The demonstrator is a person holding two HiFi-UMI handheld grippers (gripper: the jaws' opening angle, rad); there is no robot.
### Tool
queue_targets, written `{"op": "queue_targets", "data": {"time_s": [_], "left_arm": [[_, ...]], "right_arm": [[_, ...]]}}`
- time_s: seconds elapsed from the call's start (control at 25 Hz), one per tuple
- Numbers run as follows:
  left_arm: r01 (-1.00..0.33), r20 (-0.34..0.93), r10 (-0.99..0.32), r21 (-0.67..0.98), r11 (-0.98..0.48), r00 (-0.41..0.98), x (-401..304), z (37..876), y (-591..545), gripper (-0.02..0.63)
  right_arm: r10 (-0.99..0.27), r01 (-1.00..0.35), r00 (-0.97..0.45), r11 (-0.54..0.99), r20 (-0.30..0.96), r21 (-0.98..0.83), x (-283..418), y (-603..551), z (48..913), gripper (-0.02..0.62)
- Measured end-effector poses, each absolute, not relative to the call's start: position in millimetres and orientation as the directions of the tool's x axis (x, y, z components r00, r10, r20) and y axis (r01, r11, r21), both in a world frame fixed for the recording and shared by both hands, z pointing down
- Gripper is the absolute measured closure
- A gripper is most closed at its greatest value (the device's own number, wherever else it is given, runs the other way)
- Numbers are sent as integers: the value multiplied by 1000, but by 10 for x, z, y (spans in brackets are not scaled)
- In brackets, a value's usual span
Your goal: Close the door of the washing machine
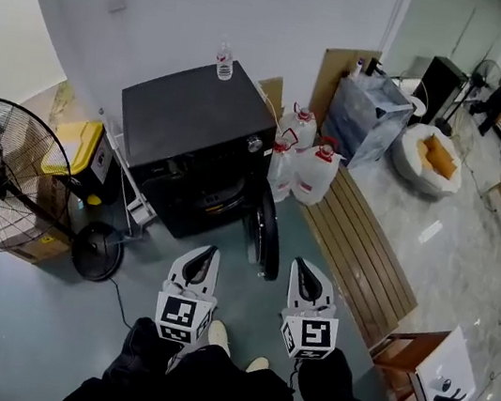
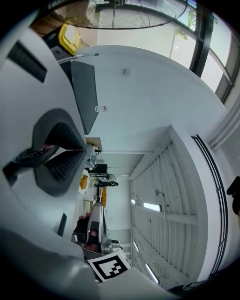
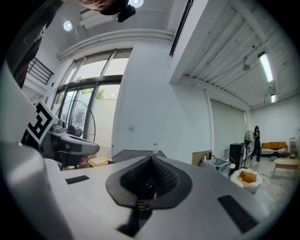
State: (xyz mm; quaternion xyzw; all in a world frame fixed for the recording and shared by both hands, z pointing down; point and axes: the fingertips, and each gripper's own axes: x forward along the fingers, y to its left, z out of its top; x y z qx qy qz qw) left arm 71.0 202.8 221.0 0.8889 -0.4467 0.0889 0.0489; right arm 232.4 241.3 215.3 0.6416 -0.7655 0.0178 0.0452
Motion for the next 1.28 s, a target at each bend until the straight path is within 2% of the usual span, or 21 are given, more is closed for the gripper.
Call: {"op": "queue_targets", "data": {"time_s": [0.2,0.6,1.28], "left_arm": [[-775,215,-754,21,-632,621,680,2335,1673,580],[-751,320,-701,59,-657,638,883,2954,1251,580],[-825,484,-692,127,-551,536,1255,5308,577,580]], "right_arm": [[-982,-989,-141,146,123,33,2260,2124,2292,578],[-963,-995,-97,92,253,-30,2477,1807,3047,578],[-843,-978,-208,182,496,-100,2925,1135,5629,578]]}}
